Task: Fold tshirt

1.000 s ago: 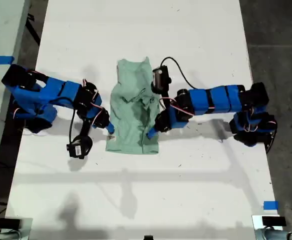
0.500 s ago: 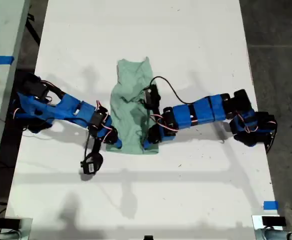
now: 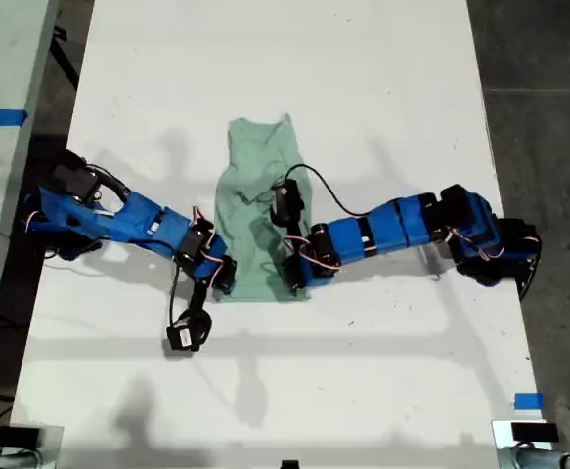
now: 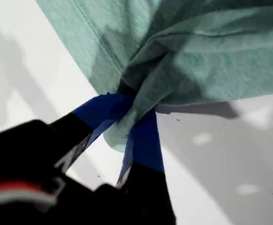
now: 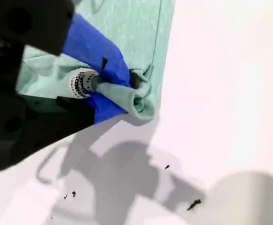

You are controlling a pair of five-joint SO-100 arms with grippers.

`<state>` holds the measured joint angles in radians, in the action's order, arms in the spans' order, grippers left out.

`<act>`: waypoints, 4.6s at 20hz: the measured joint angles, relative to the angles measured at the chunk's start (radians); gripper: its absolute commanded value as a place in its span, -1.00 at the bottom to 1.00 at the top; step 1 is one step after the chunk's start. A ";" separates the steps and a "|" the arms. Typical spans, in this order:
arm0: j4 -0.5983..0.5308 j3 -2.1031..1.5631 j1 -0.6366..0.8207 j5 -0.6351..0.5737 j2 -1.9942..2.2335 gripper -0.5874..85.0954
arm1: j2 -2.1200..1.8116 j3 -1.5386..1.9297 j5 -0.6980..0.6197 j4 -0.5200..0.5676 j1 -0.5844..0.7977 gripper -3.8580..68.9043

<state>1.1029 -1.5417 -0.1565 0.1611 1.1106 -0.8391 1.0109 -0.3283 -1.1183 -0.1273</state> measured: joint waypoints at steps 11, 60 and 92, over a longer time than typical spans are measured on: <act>0.212 0.580 -0.164 0.000 -0.135 -0.98 | -0.268 0.006 -0.017 -0.173 -0.173 -0.93; -0.015 -1.621 0.457 -0.241 2.390 -0.98 | -2.428 1.868 -0.167 0.041 0.370 -0.93; -0.012 -1.637 0.457 -0.232 2.390 -0.95 | -0.160 -0.086 -0.641 0.218 0.617 -0.93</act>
<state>1.0907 -3.1784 0.3007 -0.0706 3.5005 -0.9986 0.9250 -0.9695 -0.9004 0.4893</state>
